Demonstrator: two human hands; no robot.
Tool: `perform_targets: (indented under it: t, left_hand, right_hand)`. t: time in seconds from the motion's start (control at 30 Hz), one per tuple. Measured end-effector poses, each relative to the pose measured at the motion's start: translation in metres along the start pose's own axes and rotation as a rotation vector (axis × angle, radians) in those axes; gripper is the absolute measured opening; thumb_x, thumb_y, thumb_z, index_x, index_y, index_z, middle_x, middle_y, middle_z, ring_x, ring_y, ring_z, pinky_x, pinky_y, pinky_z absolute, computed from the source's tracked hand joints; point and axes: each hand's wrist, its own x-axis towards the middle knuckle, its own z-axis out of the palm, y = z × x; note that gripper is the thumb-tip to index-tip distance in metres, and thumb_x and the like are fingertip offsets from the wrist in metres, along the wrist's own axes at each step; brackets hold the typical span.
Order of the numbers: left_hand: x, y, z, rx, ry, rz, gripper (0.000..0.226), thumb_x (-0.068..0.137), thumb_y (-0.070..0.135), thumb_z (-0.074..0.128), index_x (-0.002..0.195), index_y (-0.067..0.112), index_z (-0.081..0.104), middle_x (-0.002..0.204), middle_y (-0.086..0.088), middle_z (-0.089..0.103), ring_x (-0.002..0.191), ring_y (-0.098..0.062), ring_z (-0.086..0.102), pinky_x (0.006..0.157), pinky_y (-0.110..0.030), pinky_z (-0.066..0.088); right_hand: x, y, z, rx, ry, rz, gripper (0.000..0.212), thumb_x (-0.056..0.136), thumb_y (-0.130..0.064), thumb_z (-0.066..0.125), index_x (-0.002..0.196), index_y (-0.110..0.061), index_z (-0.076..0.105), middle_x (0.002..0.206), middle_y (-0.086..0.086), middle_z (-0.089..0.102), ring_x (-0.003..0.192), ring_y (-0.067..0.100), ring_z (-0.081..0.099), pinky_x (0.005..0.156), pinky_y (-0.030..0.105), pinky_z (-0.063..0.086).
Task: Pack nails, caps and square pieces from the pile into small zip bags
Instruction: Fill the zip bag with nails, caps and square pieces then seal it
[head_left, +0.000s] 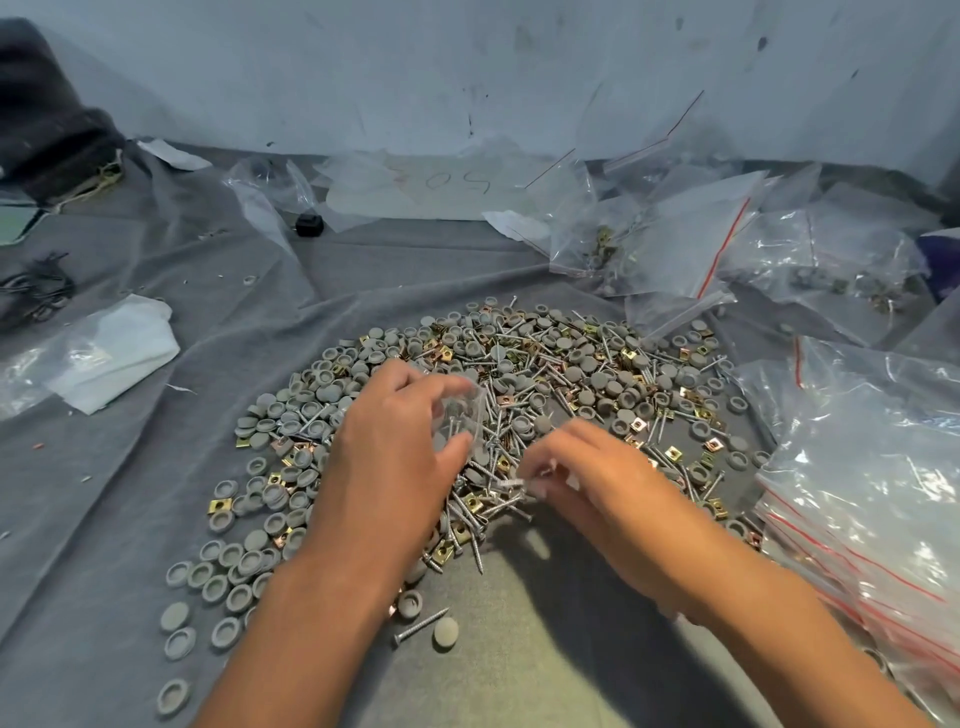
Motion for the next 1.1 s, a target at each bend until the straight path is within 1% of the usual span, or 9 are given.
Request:
perform_targets:
  t: [0.13, 0.23, 0.37, 0.5, 0.63, 0.7, 0.77, 1.0, 1.1]
  left_hand:
    - [-0.002, 0.001, 0.003, 0.036, -0.041, 0.053, 0.054, 0.078, 0.031, 0.082, 0.128, 0.036, 0.062, 0.093, 0.032, 0.034, 0.081, 0.017, 0.041, 0.057, -0.003, 0.037]
    - [-0.003, 0.001, 0.006, 0.032, -0.075, 0.079, 0.056, 0.078, 0.032, 0.083, 0.129, 0.036, 0.061, 0.093, 0.028, 0.035, 0.087, 0.02, 0.041, 0.063, -0.003, 0.037]
    - [-0.002, 0.002, 0.011, 0.069, -0.078, 0.093, 0.057, 0.077, 0.031, 0.084, 0.13, 0.032, 0.062, 0.095, 0.019, 0.038, 0.078, 0.012, 0.04, 0.064, -0.008, 0.029]
    - [-0.004, 0.001, 0.01, 0.051, -0.069, 0.093, 0.055, 0.08, 0.03, 0.081, 0.132, 0.033, 0.061, 0.095, 0.02, 0.038, 0.08, 0.013, 0.042, 0.061, -0.006, 0.031]
    - [-0.004, 0.002, 0.005, 0.033, -0.014, 0.043, 0.055, 0.082, 0.03, 0.078, 0.134, 0.032, 0.059, 0.098, 0.022, 0.036, 0.082, 0.014, 0.04, 0.057, -0.005, 0.038]
    - [-0.004, 0.002, 0.004, 0.015, 0.011, 0.031, 0.054, 0.084, 0.026, 0.077, 0.134, 0.03, 0.058, 0.1, 0.02, 0.038, 0.082, 0.014, 0.04, 0.069, 0.002, 0.04]
    - [-0.004, 0.002, 0.003, 0.014, 0.014, 0.022, 0.054, 0.085, 0.025, 0.077, 0.135, 0.029, 0.058, 0.1, 0.018, 0.04, 0.082, 0.012, 0.042, 0.074, 0.005, 0.037]
    - [-0.003, 0.003, 0.004, 0.048, -0.001, 0.016, 0.057, 0.084, 0.03, 0.077, 0.137, 0.032, 0.055, 0.099, 0.021, 0.037, 0.082, 0.012, 0.04, 0.055, -0.005, 0.035]
    - [-0.004, 0.003, 0.005, 0.044, -0.015, 0.025, 0.058, 0.083, 0.03, 0.078, 0.136, 0.031, 0.056, 0.094, 0.023, 0.033, 0.081, 0.012, 0.04, 0.054, -0.004, 0.034]
  right_hand:
    - [0.011, -0.014, -0.005, 0.076, 0.369, -0.078, 0.017, 0.095, -0.024, 0.062, 0.106, -0.017, 0.073, 0.101, -0.011, 0.06, 0.085, -0.004, 0.057, 0.075, 0.007, 0.043]
    - [0.015, -0.024, 0.001, 0.0, 0.387, -0.139, 0.014, 0.093, -0.02, 0.069, 0.103, -0.013, 0.075, 0.098, -0.004, 0.063, 0.079, -0.003, 0.054, 0.073, 0.01, 0.046]
    - [0.017, -0.029, 0.012, -0.056, 0.42, -0.096, 0.026, 0.084, -0.012, 0.081, 0.108, -0.012, 0.07, 0.101, -0.001, 0.068, 0.085, 0.013, 0.068, 0.073, 0.033, 0.058]
    - [0.018, -0.026, 0.013, 0.162, 0.494, -0.09, 0.032, 0.081, -0.007, 0.082, 0.106, -0.018, 0.067, 0.096, -0.009, 0.068, 0.087, 0.0, 0.067, 0.074, 0.013, 0.053]
    - [0.011, -0.004, 0.012, -0.02, 0.128, 0.104, 0.026, 0.086, -0.033, 0.077, 0.103, -0.041, 0.059, 0.097, -0.024, 0.057, 0.093, -0.003, 0.056, 0.079, 0.015, 0.046]
    - [0.007, 0.0, 0.017, -0.147, -0.05, 0.117, 0.027, 0.089, -0.048, 0.068, 0.114, -0.045, 0.059, 0.109, -0.024, 0.052, 0.104, 0.001, 0.048, 0.088, 0.024, 0.046]
    - [0.006, -0.004, 0.019, -0.192, -0.08, 0.114, 0.023, 0.091, -0.054, 0.06, 0.112, -0.044, 0.06, 0.11, -0.022, 0.052, 0.105, 0.004, 0.043, 0.089, 0.026, 0.045]
    - [-0.001, -0.005, 0.007, -0.311, -0.073, 0.115, 0.031, 0.095, -0.057, 0.033, 0.106, -0.04, 0.057, 0.104, -0.023, 0.053, 0.1, 0.006, 0.047, 0.081, 0.024, 0.044]
    - [0.0, 0.002, -0.003, -0.163, -0.025, 0.152, 0.018, 0.097, -0.046, 0.047, 0.101, -0.034, 0.06, 0.096, -0.023, 0.06, 0.091, 0.0, 0.057, 0.08, 0.025, 0.05]
